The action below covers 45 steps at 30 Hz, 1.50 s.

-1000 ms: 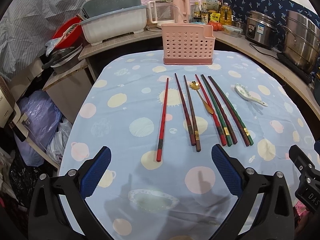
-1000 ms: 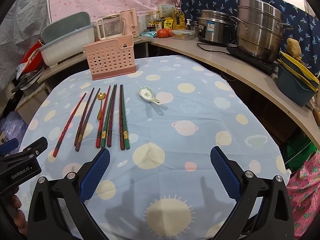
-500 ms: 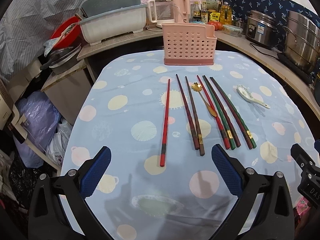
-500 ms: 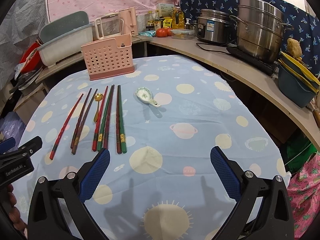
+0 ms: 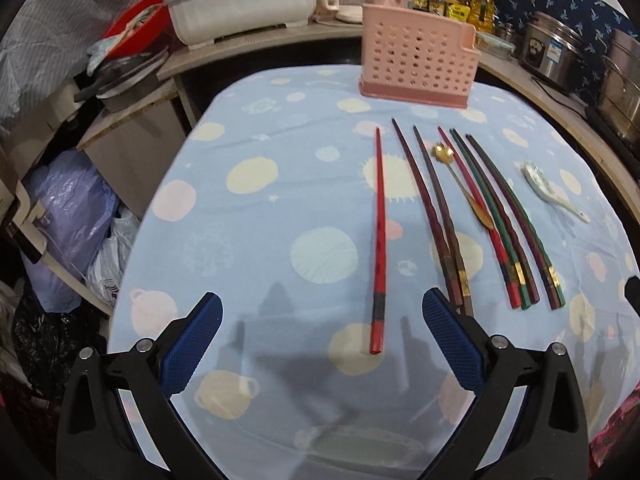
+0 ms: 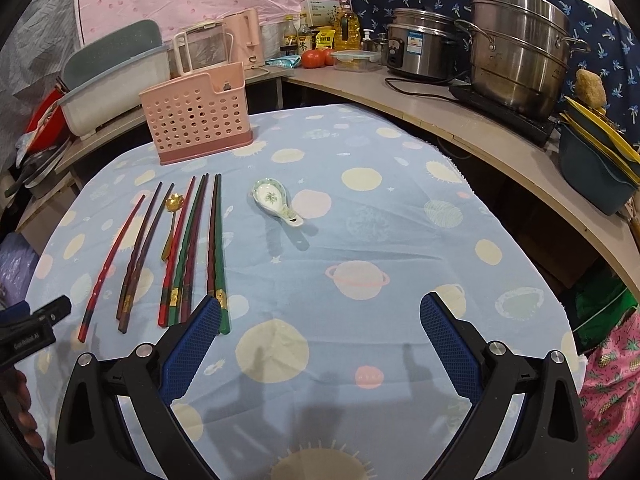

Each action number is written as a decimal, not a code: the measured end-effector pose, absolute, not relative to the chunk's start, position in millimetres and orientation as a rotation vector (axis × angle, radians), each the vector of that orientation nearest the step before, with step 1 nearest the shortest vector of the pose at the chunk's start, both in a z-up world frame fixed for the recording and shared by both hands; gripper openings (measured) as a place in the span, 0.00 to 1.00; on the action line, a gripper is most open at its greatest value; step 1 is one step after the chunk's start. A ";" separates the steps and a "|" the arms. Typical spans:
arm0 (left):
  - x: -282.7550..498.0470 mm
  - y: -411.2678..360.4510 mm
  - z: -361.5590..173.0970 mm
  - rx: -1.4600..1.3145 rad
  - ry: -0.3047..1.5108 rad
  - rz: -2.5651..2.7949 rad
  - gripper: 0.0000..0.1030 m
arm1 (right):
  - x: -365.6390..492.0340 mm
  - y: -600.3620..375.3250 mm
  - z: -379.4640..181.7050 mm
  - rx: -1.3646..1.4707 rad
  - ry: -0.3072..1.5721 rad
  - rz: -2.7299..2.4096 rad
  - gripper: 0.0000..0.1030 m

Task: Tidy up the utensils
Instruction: 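Grasp the white ceramic spoon with the right tool while the left tool grasps a red chopstick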

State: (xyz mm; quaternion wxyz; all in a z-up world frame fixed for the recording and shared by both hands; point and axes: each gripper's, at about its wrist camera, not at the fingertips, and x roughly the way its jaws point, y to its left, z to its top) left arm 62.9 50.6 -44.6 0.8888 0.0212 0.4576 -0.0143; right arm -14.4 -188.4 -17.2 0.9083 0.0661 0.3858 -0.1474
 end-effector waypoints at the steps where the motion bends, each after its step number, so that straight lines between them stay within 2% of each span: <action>1: 63.6 48.0 -48.7 0.047 0.961 -0.040 0.91 | -11.8 -188.0 -19.6 0.134 0.803 -0.302 0.90; 4: 66.6 41.0 -57.4 0.054 0.992 -0.067 0.84 | -3.6 -187.5 -25.5 0.132 0.824 -0.292 0.85; 7: 68.7 38.6 -65.0 0.039 1.033 -0.099 0.70 | 5.4 -190.0 -27.4 0.132 0.831 -0.289 0.80; 8: 68.7 39.7 -67.3 0.025 1.050 -0.118 0.59 | 7.6 -191.4 -27.1 0.134 0.831 -0.290 0.78; 9: 68.4 40.7 -68.5 0.011 1.062 -0.131 0.55 | 11.2 -193.7 -26.8 0.137 0.830 -0.292 0.77; 11: 66.2 42.1 -67.2 0.010 1.055 -0.136 0.53 | 19.1 -198.9 -25.7 0.152 0.829 -0.291 0.73; 12: 67.5 42.1 -66.8 0.006 1.057 -0.140 0.47 | 22.8 -200.9 -25.4 0.161 0.828 -0.288 0.71; 13: 68.9 42.4 -66.5 0.001 1.058 -0.142 0.44 | 29.3 -204.5 -25.0 0.178 0.828 -0.282 0.69; 15: 71.9 43.4 -65.8 -0.008 1.059 -0.147 0.32 | 40.6 -208.9 -24.8 0.201 0.826 -0.270 0.62; 21: 79.9 43.8 -65.8 -0.029 1.067 -0.171 0.13 | 83.3 -223.5 -32.7 0.268 0.841 -0.230 0.35; 23: 81.8 43.1 -66.0 -0.034 1.071 -0.175 0.11 | 96.5 -225.9 -39.2 0.282 0.859 -0.220 0.27; 26: 83.8 44.2 -66.5 -0.049 1.076 -0.183 0.09 | 109.7 -227.3 -51.8 0.314 0.900 -0.184 0.20; 38: 85.4 47.0 -67.0 -0.074 1.077 -0.203 0.08 | 109.5 -219.1 -74.0 0.370 0.955 -0.121 0.08; 45: 73.6 50.2 -57.2 -0.085 1.052 -0.211 0.07 | 84.1 -218.9 -63.7 0.378 0.935 -0.119 0.07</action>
